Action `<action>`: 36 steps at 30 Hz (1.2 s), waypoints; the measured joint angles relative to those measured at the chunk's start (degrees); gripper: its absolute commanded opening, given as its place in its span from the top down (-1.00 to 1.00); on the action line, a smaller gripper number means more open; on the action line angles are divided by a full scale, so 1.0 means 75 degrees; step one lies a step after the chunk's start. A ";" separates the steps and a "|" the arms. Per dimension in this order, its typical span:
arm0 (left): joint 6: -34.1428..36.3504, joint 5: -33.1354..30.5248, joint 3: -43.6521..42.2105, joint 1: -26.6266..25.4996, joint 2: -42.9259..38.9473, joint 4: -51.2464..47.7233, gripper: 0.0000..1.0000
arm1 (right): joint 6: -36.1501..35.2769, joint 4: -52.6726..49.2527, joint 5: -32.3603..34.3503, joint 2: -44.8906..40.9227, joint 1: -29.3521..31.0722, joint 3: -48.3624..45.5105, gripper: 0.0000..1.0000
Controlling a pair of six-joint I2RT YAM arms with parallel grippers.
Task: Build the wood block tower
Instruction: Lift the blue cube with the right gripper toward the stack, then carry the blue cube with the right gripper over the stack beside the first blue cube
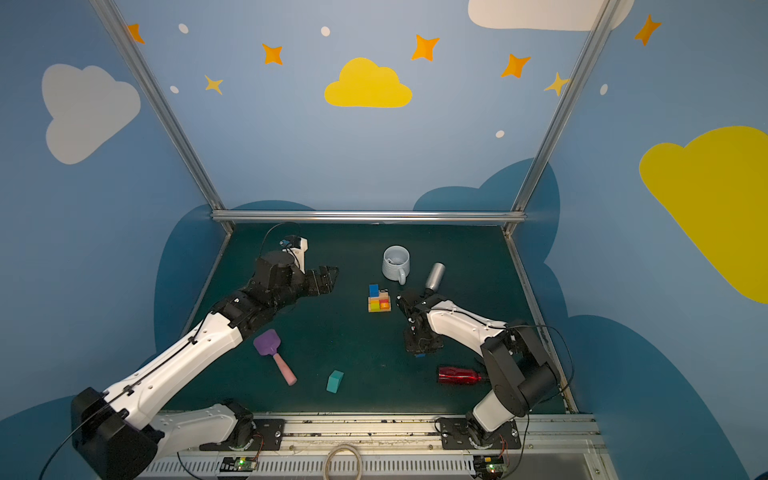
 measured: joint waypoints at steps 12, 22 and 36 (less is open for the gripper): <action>0.0003 -0.0003 0.0000 0.0050 0.0003 0.0000 -0.85 | -0.0009 -0.0382 0.0157 0.0009 0.0000 0.0731 0.52; 0.0009 0.0035 -0.0067 0.0192 0.0087 0.0047 -0.85 | -0.0210 -0.0947 0.0379 0.0673 0.0000 0.2655 0.57; 0.0035 0.0388 -0.0152 0.0676 0.0140 0.0067 -0.82 | -0.0525 -0.1378 0.0385 0.2486 -0.0003 0.5135 0.62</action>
